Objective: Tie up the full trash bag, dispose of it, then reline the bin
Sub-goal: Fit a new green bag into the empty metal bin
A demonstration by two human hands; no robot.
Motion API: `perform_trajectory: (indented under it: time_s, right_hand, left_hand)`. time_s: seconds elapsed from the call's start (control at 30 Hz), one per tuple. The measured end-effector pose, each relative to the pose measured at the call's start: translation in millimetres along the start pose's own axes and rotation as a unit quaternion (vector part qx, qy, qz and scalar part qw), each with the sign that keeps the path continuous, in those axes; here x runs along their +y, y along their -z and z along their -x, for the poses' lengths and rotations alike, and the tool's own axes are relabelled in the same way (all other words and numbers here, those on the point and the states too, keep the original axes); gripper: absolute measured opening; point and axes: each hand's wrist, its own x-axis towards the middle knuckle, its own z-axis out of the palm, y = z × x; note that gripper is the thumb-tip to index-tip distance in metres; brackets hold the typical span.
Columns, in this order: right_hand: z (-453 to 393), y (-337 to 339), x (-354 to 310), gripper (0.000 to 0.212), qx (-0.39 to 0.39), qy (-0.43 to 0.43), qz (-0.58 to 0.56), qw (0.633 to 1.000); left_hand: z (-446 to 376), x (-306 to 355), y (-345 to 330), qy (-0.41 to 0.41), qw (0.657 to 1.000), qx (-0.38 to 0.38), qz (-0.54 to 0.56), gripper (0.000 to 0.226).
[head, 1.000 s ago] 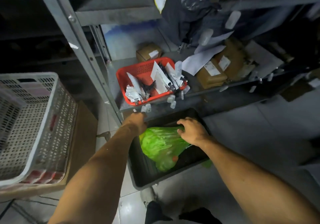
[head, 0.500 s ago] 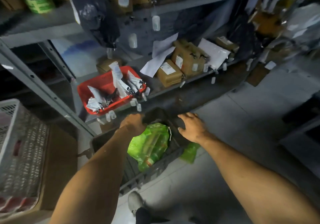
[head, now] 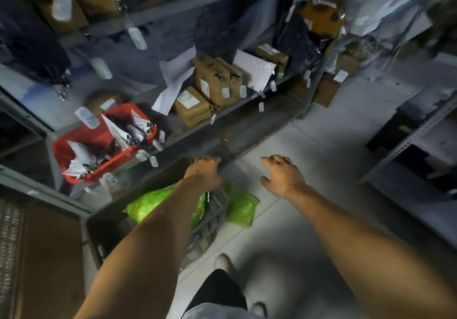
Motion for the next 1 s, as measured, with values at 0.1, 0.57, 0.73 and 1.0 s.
perform_trajectory:
  time_s: [0.1,0.57,0.73,1.0]
  right_hand:
    - [-19,-2,23,0.063,-0.008,-0.006,-0.005,1.000]
    - [-164,-31,119,0.065,-0.103,-0.035,0.008,0.994]
    - [-215,-70,143,0.065,-0.126,-0.020,0.005,0.992]
    - [-312,-180,199,0.066,-0.168,0.019,0.002,0.986]
  left_hand:
    - [-29,18,-4,-0.019,1.000,0.001,-0.006,0.067]
    - [-209,51,-61,0.002,0.996,-0.090,0.026,0.046]
    - [-255,53,-102,0.033,0.992,-0.116,0.033,0.057]
    - [-340,54,-207,0.129,0.984,-0.113,0.051,0.063]
